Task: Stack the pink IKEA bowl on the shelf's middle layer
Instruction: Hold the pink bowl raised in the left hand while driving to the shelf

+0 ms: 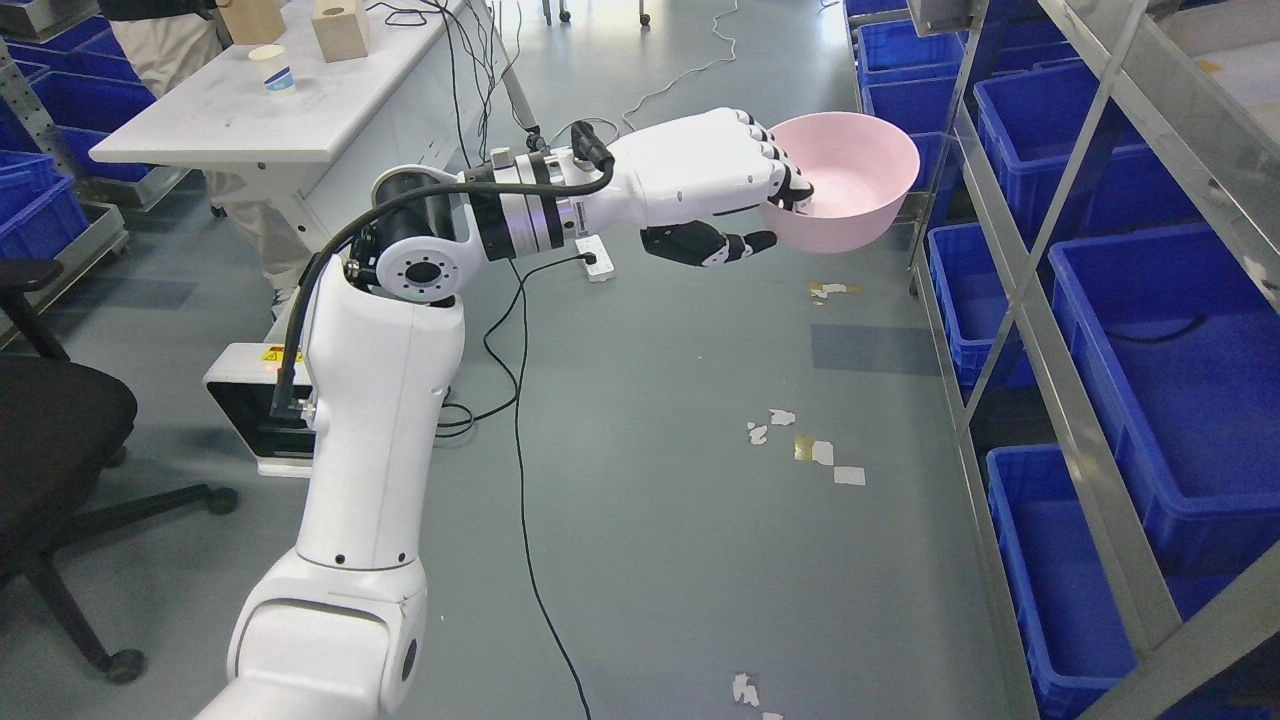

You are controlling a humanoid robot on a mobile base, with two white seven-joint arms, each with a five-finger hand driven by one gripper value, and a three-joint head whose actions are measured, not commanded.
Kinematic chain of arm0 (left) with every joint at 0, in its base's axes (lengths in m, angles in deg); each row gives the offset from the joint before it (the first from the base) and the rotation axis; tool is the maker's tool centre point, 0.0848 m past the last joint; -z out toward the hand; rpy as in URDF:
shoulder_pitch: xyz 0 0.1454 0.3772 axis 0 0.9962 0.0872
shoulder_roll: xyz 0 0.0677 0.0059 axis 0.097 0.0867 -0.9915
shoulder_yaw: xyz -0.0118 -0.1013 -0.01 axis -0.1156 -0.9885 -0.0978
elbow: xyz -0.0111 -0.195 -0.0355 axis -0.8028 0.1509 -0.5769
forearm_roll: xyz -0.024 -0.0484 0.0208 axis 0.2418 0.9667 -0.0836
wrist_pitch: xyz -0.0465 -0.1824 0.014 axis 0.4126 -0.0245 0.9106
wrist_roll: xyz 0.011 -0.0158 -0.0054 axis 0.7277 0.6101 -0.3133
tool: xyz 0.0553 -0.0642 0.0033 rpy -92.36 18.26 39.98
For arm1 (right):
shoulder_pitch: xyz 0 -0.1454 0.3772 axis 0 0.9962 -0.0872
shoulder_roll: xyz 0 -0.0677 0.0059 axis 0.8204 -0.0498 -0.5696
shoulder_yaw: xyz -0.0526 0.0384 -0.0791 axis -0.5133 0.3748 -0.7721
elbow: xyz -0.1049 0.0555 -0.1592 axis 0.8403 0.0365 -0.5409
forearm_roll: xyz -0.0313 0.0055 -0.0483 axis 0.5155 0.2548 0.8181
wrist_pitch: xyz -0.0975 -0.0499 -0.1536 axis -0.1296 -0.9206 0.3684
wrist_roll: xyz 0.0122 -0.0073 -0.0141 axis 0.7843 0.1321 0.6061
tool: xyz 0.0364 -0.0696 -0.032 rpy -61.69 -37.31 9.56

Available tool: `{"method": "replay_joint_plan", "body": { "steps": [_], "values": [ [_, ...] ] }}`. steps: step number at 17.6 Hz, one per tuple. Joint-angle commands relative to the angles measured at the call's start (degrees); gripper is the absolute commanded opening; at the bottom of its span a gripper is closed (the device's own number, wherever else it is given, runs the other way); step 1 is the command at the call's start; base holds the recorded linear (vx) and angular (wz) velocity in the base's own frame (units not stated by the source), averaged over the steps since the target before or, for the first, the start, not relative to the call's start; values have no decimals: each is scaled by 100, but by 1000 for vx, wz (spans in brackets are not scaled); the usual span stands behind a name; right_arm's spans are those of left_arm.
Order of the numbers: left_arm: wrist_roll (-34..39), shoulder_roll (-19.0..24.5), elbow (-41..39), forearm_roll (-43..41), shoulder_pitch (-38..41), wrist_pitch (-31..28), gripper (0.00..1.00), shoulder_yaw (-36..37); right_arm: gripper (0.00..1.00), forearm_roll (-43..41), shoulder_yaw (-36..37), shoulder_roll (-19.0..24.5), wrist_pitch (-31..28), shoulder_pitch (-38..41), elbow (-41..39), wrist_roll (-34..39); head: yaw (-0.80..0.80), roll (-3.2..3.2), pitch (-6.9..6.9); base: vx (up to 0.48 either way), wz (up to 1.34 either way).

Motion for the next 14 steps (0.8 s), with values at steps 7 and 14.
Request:
{"method": "replay_joint_plan", "body": {
  "steps": [7, 14],
  "values": [
    [83, 100, -7, 30, 26, 1, 3, 87, 100, 9, -27, -107, 20, -25, -116, -32, 0, 0, 0, 105, -246],
    [92, 100, 20, 30, 44, 1, 3, 87, 100, 1, -27, -107, 20, -25, -116, -32, 0, 0, 0, -26, -68]
  ]
}}
